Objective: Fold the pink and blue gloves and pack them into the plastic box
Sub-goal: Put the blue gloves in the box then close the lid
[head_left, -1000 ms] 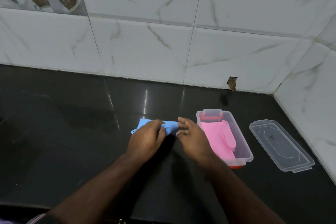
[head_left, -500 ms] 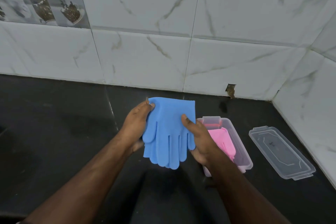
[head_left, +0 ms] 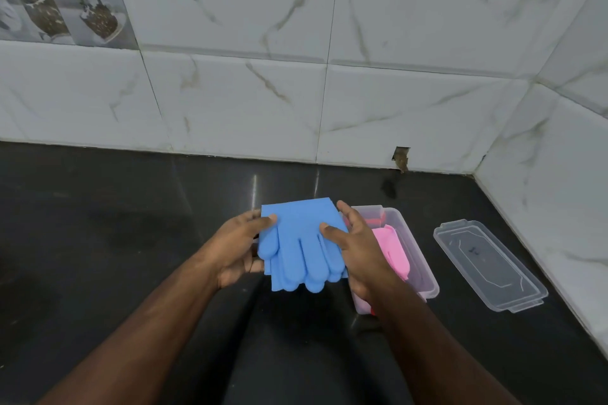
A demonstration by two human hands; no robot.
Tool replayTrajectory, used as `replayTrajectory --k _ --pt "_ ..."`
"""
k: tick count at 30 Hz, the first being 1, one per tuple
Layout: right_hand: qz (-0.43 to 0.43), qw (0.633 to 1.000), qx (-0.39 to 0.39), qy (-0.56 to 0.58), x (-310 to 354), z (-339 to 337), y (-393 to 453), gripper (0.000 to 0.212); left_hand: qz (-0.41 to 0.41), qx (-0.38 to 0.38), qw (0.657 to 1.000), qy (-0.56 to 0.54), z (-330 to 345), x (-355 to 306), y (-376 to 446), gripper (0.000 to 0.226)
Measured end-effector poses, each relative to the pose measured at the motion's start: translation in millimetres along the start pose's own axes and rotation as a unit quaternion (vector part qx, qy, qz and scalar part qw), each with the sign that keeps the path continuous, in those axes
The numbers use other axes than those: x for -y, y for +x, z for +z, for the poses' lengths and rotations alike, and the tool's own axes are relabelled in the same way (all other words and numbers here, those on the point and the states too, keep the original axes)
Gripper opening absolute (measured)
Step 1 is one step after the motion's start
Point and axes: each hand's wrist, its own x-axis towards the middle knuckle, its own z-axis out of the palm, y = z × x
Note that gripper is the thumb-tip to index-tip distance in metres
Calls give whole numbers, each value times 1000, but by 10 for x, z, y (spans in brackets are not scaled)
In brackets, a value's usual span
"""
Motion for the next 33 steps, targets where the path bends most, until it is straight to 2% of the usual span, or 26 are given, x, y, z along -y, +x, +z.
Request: replayTrajectory --k 4,10,14,18,23,27,30,31,33 --pt "-10 997 28 -78 43 -108 -29 60 11 27 999 38 60 1 30 80" --pt "-4 991 40 -128 178 -366 -106 51 13 58 989 132 258 -100 102 52" --pt "-43 979 -12 -200 257 -662 -124 56 9 83 985 148 563 -84 154 54" --pt "-71 938 -66 -332 296 -1026 -105 62 -15 117 981 154 940 -26 244 54" --pt "-24 899 -55 -434 199 -1261 -61 67 -20 111 971 210 1249 78 408 63" --pt "-21 871 -37 -490 133 -1279 -41 67 -3 83 958 275 1342 105 463 66" --pt "-26 843 -11 -538 123 -1241 -33 63 23 72 935 345 1386 115 478 65" --pt "-29 833 -6 -553 125 -1218 -29 61 41 65 918 390 1398 124 486 66" --pt "-30 816 -3 -577 117 -1163 -27 56 81 43 853 514 1423 123 489 69"
